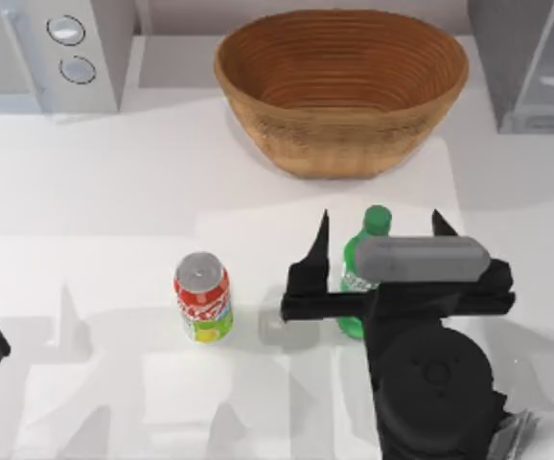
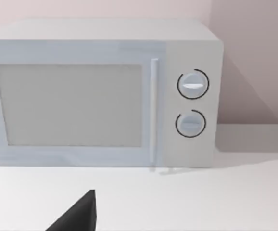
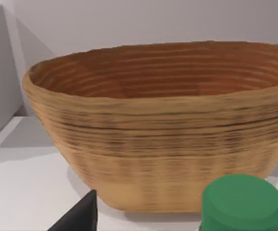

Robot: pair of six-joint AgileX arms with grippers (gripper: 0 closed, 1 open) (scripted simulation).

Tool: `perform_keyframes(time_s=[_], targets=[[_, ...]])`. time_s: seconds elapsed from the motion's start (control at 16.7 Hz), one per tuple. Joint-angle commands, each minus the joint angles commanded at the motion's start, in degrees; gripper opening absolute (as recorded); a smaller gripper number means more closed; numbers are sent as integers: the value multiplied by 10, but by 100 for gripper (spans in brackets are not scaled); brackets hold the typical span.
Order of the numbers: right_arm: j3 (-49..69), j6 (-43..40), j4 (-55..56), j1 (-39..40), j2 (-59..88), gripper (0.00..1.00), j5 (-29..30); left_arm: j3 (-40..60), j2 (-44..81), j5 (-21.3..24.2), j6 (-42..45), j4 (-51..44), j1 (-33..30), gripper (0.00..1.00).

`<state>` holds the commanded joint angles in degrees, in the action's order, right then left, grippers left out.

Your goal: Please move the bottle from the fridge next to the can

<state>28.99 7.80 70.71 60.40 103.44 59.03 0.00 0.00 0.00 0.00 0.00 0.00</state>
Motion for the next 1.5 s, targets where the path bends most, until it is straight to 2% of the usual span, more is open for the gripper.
perform_keyframes(time_s=[0.36,0.72,0.96,1.26,1.5], targets=[[-27,-29,-124,-140,-250,100,-173,0,0,0,0,0,0,100],[-116,-58,-353,-340,-616,100,-374,0,0,0,0,0,0,100],[-192,-70,-522,-468,-831,100,-485,0,0,0,0,0,0,100],[-270,-77,-676,-579,-1002,100,-573,0,0,0,0,0,0,100],[-290,-78,-707,-604,-1034,100,-590,0,0,0,0,0,0,100]])
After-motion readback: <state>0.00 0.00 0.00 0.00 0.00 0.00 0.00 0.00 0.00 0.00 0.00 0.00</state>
